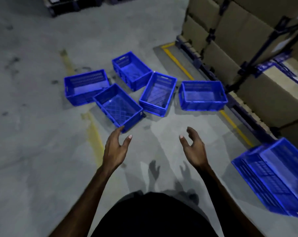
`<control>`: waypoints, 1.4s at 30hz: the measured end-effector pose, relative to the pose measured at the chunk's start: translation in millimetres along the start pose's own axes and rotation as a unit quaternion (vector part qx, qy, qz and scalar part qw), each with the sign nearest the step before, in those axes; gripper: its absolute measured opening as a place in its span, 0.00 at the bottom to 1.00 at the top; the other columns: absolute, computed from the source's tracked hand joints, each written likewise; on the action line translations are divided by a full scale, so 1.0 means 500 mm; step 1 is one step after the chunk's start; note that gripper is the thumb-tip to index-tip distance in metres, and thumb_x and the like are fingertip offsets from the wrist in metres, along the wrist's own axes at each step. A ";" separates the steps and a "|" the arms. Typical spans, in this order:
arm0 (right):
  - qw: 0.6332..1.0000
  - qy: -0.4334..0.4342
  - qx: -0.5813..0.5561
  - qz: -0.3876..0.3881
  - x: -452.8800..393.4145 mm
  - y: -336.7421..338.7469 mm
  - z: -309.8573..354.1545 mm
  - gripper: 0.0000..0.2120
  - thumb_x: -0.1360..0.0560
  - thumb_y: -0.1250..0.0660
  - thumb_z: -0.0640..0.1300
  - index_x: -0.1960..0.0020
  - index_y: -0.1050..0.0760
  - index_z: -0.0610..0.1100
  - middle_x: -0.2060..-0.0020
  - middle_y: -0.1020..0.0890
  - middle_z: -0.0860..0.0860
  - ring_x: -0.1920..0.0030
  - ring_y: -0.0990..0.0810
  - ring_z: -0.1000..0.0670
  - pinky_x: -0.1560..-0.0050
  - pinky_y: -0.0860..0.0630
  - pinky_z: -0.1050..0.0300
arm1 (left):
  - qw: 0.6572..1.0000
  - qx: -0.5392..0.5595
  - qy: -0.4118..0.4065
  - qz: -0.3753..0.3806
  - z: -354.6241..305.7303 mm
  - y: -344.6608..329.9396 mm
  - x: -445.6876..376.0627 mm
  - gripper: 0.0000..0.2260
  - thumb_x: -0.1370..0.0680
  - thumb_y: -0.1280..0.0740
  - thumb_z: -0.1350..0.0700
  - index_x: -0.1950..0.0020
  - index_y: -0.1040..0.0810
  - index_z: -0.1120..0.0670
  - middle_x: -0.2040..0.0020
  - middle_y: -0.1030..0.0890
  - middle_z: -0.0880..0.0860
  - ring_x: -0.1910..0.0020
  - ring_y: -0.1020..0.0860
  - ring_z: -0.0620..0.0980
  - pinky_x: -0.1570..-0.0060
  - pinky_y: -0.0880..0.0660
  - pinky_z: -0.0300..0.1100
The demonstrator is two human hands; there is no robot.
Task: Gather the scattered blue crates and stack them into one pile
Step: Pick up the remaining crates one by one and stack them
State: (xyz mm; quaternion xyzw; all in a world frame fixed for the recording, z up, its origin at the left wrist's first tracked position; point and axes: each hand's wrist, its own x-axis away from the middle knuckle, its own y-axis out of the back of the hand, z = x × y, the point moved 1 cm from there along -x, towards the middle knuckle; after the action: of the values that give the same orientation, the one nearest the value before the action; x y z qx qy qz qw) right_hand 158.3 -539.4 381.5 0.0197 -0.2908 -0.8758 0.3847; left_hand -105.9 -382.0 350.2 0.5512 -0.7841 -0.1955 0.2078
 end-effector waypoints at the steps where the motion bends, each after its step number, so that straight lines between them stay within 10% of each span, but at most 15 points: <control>1: 1.000 0.006 0.002 0.008 -0.009 -0.025 0.021 0.26 0.20 0.31 0.50 0.24 0.31 0.45 0.28 0.24 0.50 0.29 0.26 0.50 0.28 0.31 0.50 | 1.000 0.006 0.004 -0.009 0.012 0.023 -0.012 0.25 0.20 0.33 0.40 0.25 0.29 0.46 0.28 0.25 0.46 0.30 0.27 0.47 0.32 0.27 0.58; 24: 0.983 0.042 0.013 0.177 -0.495 -0.450 0.281 0.28 0.20 0.31 0.51 0.24 0.31 0.42 0.28 0.24 0.47 0.28 0.26 0.47 0.27 0.30 0.46 | 0.991 -0.065 0.092 -0.067 0.089 0.237 -0.532 0.24 0.18 0.34 0.43 0.24 0.30 0.49 0.26 0.26 0.50 0.30 0.26 0.53 0.33 0.27 0.58; 42: 0.997 -0.063 0.033 0.042 -0.779 -0.780 0.387 0.33 0.23 0.34 0.59 0.25 0.31 0.39 0.30 0.23 0.43 0.30 0.25 0.43 0.30 0.29 0.47 | 0.980 -0.110 0.028 0.160 0.214 0.328 -1.179 0.23 0.19 0.33 0.43 0.26 0.28 0.50 0.30 0.23 0.50 0.33 0.24 0.52 0.35 0.26 0.52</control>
State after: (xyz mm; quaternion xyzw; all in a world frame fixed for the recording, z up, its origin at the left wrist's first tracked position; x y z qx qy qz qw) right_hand 123.8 31.7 264.0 -0.0349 -0.3433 -0.8486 0.4010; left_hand -111.9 235.7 283.2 0.3972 -0.8297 -0.2292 0.3182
